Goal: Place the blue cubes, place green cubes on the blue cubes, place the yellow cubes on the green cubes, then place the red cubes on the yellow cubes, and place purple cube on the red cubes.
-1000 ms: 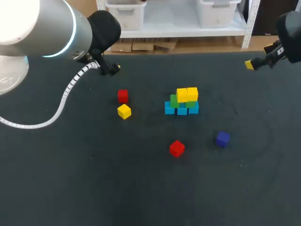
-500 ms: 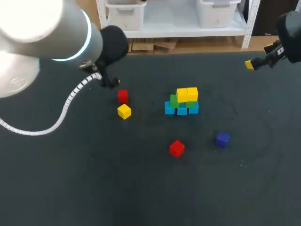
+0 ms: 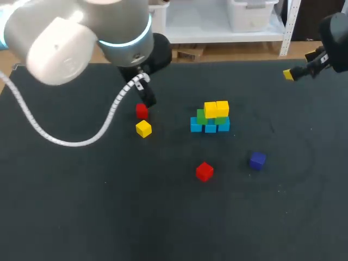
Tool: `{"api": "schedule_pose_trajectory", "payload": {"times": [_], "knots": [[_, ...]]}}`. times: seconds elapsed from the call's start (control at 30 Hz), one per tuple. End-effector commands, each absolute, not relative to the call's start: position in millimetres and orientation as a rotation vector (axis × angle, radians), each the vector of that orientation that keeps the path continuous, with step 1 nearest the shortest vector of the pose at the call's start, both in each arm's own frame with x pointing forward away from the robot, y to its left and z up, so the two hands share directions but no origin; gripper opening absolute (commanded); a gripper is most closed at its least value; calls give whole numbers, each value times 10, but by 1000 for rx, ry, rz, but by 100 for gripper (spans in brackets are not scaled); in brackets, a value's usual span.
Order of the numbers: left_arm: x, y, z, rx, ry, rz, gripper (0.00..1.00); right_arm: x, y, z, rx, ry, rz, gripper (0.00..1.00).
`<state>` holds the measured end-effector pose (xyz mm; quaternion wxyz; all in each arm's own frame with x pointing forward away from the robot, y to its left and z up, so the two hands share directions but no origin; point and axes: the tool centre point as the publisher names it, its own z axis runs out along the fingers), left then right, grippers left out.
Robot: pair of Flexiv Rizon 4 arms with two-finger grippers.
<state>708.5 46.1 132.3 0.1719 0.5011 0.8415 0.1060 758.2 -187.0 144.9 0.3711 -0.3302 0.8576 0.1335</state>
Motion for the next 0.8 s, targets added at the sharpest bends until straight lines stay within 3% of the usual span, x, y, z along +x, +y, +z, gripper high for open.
{"api": "schedule_pose_trajectory", "payload": {"times": [0.03, 0.8], "knots": [[7177, 428, 1202, 1396, 2473, 348, 100, 7585, -1876, 1445, -848, 2198, 346, 100], [6813, 347, 509, 1219, 2842, 164, 100, 7585, -1876, 1445, -848, 2198, 346, 100]]}}
